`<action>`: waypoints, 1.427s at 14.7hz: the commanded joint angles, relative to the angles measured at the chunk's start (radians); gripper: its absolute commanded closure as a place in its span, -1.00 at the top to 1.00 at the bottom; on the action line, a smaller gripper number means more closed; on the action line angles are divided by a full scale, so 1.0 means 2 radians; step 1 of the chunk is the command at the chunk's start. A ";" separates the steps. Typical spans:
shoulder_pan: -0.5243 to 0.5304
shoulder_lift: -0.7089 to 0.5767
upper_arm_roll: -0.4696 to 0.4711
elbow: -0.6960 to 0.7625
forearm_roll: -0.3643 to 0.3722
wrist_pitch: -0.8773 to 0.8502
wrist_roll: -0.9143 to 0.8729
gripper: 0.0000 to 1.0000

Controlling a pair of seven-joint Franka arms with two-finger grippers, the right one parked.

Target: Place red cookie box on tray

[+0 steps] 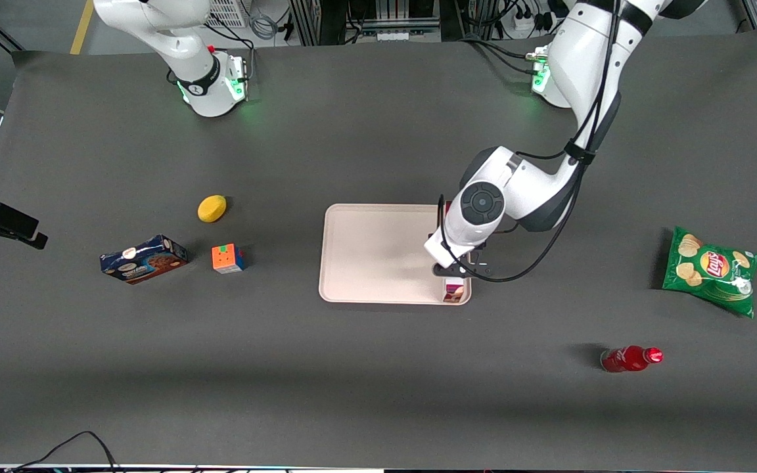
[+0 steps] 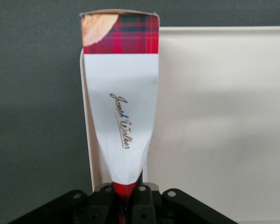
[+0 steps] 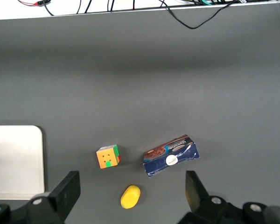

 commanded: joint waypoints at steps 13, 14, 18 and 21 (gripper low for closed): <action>0.005 -0.046 0.000 -0.006 -0.022 -0.003 -0.011 1.00; 0.012 -0.060 0.001 -0.002 -0.022 -0.009 -0.005 1.00; 0.034 -0.104 0.035 0.041 -0.023 -0.063 0.057 1.00; 0.055 -0.149 0.079 0.067 -0.023 -0.120 0.083 1.00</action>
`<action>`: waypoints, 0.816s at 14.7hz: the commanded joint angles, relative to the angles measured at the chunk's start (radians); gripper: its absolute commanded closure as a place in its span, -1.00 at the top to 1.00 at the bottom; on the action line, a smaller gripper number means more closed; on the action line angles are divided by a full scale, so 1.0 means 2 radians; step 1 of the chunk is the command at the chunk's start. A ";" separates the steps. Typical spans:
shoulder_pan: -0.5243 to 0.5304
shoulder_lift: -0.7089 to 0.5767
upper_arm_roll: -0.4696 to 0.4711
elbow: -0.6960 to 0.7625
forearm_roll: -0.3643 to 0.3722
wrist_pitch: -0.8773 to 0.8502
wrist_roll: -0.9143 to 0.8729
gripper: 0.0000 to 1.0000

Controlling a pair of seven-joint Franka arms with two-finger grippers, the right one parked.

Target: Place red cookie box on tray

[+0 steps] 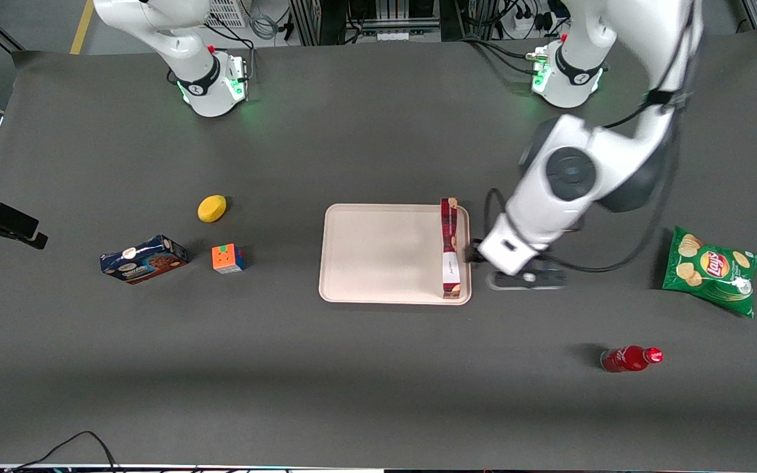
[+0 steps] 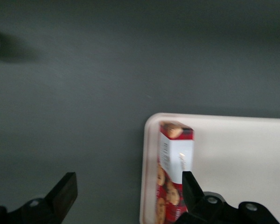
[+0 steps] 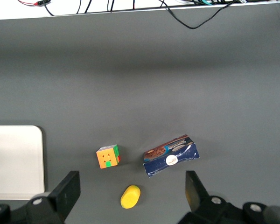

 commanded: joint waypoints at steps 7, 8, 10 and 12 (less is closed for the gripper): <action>0.085 -0.170 0.119 0.014 -0.002 -0.172 0.255 1.00; 0.094 -0.185 0.119 0.013 0.001 -0.187 0.265 1.00; 0.104 -0.205 0.119 0.013 0.002 -0.204 0.284 1.00; 0.108 -0.212 0.119 0.013 0.002 -0.218 0.302 1.00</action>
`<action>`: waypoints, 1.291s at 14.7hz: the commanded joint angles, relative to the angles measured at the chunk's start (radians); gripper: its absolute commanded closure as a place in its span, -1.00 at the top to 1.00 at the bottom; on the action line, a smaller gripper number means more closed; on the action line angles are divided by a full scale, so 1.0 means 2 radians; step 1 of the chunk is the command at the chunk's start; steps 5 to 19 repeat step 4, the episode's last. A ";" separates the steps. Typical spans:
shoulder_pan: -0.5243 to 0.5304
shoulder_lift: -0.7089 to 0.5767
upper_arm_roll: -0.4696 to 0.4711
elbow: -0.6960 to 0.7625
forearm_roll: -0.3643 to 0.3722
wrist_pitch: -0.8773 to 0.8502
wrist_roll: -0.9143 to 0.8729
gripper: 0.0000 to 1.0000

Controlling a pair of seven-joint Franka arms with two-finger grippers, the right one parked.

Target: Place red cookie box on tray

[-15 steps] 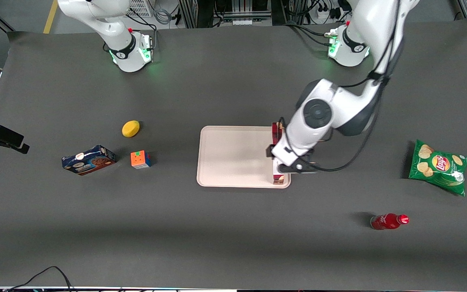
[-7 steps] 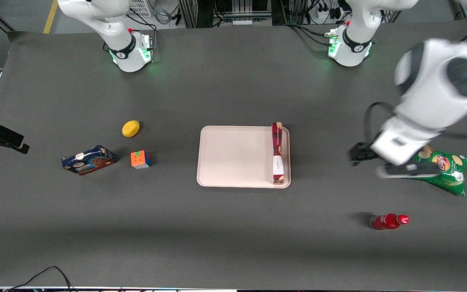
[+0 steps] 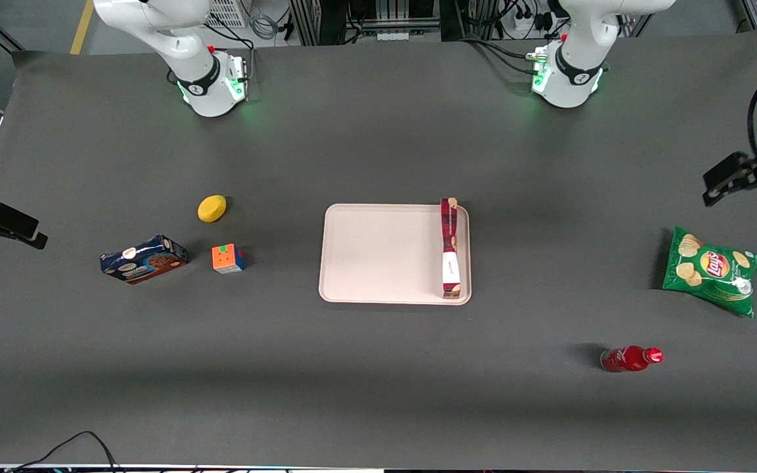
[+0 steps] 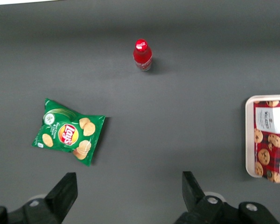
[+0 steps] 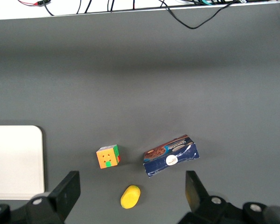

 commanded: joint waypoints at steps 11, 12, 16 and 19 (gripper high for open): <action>0.012 -0.030 -0.006 -0.015 0.002 -0.029 0.026 1.00; 0.012 -0.030 -0.006 -0.015 0.002 -0.029 0.026 1.00; 0.012 -0.030 -0.006 -0.015 0.002 -0.029 0.026 1.00; 0.012 -0.030 -0.006 -0.015 0.002 -0.029 0.026 1.00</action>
